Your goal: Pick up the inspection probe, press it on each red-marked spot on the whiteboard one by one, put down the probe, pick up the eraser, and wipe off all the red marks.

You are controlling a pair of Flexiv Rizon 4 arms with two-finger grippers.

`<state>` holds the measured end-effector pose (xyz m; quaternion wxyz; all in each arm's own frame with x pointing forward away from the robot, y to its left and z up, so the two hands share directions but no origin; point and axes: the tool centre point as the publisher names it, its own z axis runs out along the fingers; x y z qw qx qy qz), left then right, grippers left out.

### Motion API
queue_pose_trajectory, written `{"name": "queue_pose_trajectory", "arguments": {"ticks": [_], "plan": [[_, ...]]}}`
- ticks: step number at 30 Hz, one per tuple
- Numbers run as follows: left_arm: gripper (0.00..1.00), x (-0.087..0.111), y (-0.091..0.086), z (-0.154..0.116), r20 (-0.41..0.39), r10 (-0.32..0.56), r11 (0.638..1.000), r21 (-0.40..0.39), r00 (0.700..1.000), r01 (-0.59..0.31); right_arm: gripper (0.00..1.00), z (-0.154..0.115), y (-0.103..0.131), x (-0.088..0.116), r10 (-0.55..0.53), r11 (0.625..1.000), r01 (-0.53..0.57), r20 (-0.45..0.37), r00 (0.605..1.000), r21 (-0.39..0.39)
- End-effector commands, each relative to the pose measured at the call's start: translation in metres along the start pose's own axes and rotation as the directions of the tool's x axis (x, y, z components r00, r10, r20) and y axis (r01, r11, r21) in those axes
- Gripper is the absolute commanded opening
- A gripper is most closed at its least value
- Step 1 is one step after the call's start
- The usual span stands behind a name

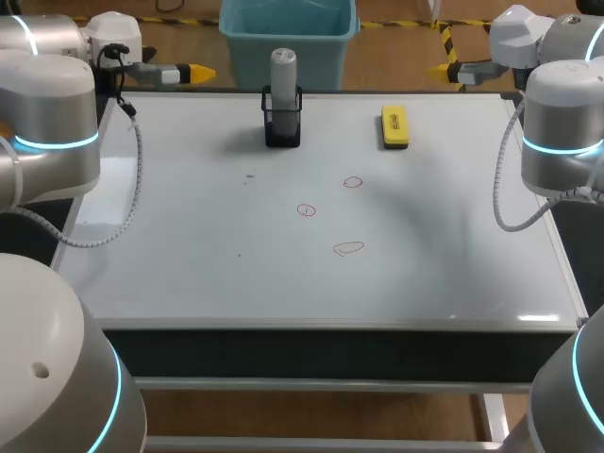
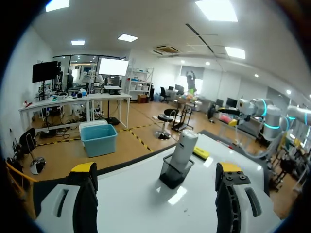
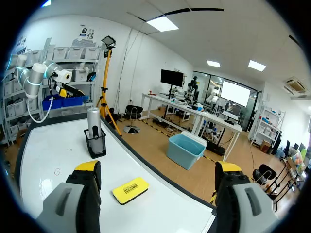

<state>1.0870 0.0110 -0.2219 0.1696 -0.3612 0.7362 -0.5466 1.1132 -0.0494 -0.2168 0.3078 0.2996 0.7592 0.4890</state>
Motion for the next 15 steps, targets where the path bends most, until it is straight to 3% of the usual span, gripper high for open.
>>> {"name": "queue_pose_trajectory", "arguments": {"ticks": [1,6,15], "plan": [[1.00,-0.009,0.006,0.019,-0.091,0.024,1.000,-0.007,0.996,-0.025,1.00,0.000,0.000,0.000,0.000,1.000,0.000,-0.001,1.000,0.001],[1.00,-0.008,0.011,0.032,-0.231,0.085,0.996,0.048,0.969,-0.076,1.00,0.000,0.000,0.000,0.000,1.000,0.000,-0.001,1.000,0.001],[1.00,-0.012,0.019,0.062,-0.451,0.198,0.977,0.162,0.870,-0.138,1.00,0.000,0.000,0.000,0.000,1.000,0.000,-0.001,1.000,0.001]]}}
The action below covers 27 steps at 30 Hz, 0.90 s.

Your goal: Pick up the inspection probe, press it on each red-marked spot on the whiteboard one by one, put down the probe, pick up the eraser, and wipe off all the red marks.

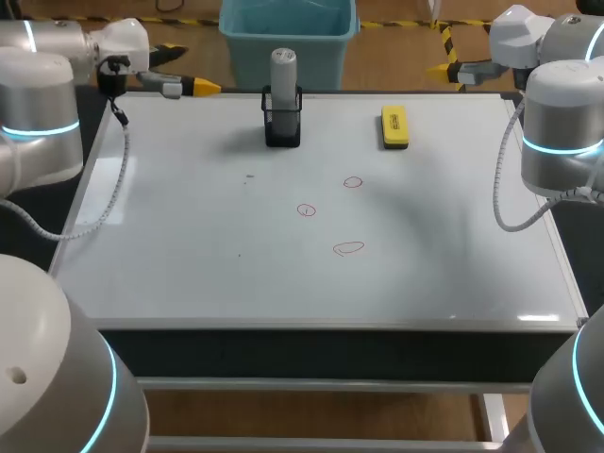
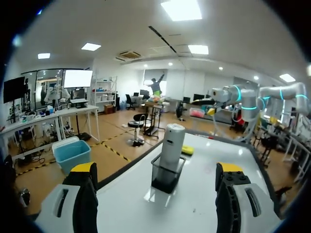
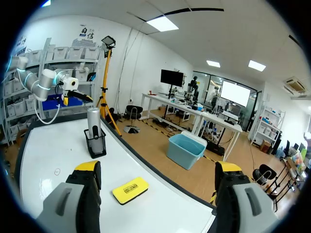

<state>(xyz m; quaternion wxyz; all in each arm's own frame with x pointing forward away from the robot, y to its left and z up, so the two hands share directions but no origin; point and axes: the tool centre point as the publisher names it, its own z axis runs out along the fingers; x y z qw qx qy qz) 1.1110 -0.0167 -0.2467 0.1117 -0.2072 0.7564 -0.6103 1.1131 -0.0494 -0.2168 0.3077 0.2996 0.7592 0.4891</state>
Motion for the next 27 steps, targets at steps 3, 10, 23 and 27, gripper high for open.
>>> {"name": "queue_pose_trajectory", "arguments": {"ticks": [3,10,23,27], "plan": [[1.00,-0.016,0.014,0.023,-0.218,0.064,0.996,0.079,0.974,-0.048,1.00,0.000,0.000,0.000,0.000,1.000,0.000,-0.001,1.000,0.001],[1.00,-0.020,0.017,0.047,-0.316,0.118,0.988,0.129,0.941,-0.081,1.00,0.000,0.000,0.000,0.000,1.000,0.000,-0.001,1.000,0.001],[1.00,-0.026,0.019,0.091,-0.408,0.113,0.980,0.194,0.906,-0.035,1.00,0.000,0.000,0.000,0.000,1.000,0.000,-0.001,1.000,0.001],[1.00,-0.016,0.010,0.096,-0.410,0.125,0.980,0.191,0.903,-0.049,1.00,0.000,0.000,0.000,0.000,1.000,0.000,-0.001,1.000,0.001]]}}
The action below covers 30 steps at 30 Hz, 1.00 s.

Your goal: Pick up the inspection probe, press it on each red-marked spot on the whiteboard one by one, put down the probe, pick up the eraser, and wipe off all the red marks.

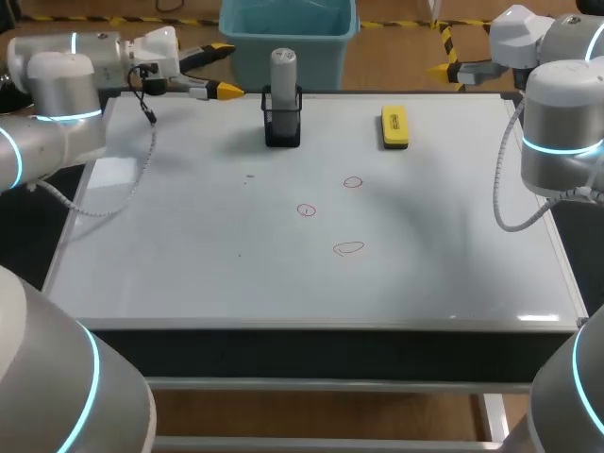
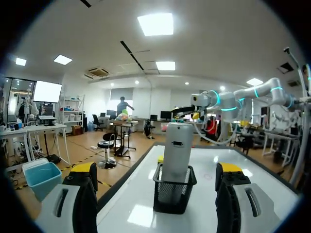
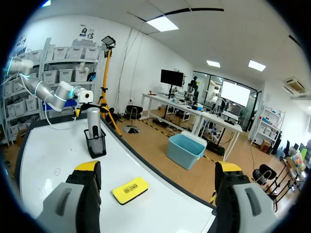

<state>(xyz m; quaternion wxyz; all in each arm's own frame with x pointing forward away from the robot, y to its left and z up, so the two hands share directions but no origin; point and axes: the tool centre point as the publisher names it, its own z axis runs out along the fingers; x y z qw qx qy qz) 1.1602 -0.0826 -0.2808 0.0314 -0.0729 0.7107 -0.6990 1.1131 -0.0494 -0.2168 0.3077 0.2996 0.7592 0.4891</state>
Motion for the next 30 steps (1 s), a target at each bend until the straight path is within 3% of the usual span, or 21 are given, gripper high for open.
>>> {"name": "queue_pose_trajectory", "arguments": {"ticks": [1,30], "plan": [[1.00,0.000,-0.002,0.011,-0.125,0.011,1.000,-0.005,0.992,-0.012,1.00,0.000,0.000,0.000,0.000,1.000,0.000,-0.001,1.000,0.001],[1.00,0.035,-0.007,0.066,-0.095,-0.022,1.000,0.003,0.995,0.023,1.00,0.000,0.000,0.000,0.000,1.000,0.000,-0.001,1.000,0.001]]}}
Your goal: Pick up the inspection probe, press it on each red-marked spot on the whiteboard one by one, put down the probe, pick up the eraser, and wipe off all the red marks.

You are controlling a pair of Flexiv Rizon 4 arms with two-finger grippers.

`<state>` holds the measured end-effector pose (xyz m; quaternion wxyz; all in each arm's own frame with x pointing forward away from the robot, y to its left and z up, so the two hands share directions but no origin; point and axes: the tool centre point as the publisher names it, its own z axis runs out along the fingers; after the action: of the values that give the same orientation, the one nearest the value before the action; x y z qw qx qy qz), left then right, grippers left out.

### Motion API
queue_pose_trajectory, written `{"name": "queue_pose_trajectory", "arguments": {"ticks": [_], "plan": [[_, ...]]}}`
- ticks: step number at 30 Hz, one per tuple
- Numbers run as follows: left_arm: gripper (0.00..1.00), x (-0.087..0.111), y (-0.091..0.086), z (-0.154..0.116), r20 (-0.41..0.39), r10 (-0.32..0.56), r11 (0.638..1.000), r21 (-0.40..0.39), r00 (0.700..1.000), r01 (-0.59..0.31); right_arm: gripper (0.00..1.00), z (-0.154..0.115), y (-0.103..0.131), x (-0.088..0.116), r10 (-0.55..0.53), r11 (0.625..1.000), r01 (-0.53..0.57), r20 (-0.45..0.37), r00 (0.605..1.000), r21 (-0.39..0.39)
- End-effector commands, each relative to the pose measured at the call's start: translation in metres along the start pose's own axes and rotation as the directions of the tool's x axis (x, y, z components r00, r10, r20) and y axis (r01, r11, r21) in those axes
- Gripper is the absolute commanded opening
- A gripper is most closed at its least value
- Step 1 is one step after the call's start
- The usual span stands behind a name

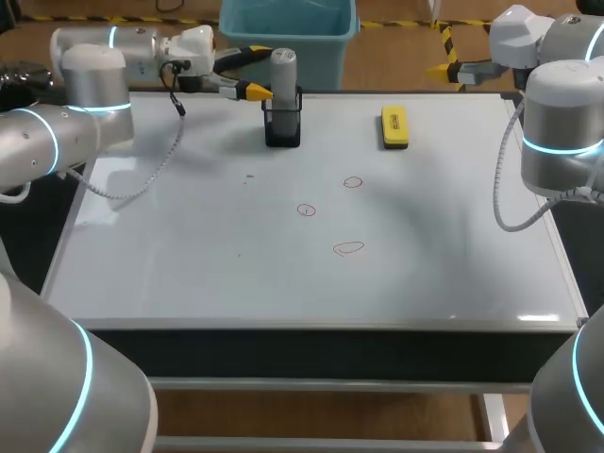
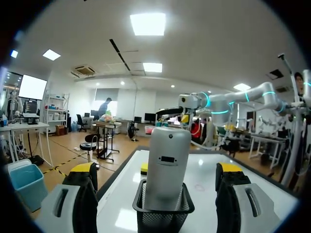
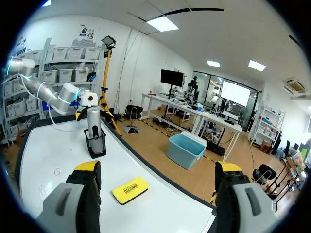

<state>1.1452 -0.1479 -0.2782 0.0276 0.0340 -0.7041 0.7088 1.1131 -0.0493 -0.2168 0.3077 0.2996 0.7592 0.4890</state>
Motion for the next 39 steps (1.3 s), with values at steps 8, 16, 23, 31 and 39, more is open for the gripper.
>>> {"name": "queue_pose_trajectory", "arguments": {"ticks": [8,16,23,31,39], "plan": [[1.00,0.009,-0.004,0.018,0.122,-0.008,0.999,-0.036,0.993,0.013,1.00,0.000,0.000,0.000,0.000,1.000,0.000,-0.001,1.000,0.001],[1.00,0.013,-0.003,0.030,0.153,-0.029,0.999,-0.025,0.988,0.033,1.00,0.000,0.000,0.000,0.000,1.000,0.000,-0.001,1.000,0.001],[1.00,0.015,-0.001,0.038,0.151,-0.038,0.999,-0.021,0.988,0.042,1.00,0.000,0.000,0.000,0.000,1.000,0.000,-0.001,1.000,0.001],[1.00,0.013,-0.001,0.040,0.157,-0.039,0.999,-0.025,0.987,0.043,1.00,0.000,0.000,0.000,0.000,1.000,0.000,-0.001,1.000,0.001],[1.00,0.012,0.001,0.040,0.161,-0.045,0.998,-0.031,0.986,0.050,1.00,0.000,0.000,0.000,0.000,1.000,0.000,-0.001,1.000,0.001]]}}
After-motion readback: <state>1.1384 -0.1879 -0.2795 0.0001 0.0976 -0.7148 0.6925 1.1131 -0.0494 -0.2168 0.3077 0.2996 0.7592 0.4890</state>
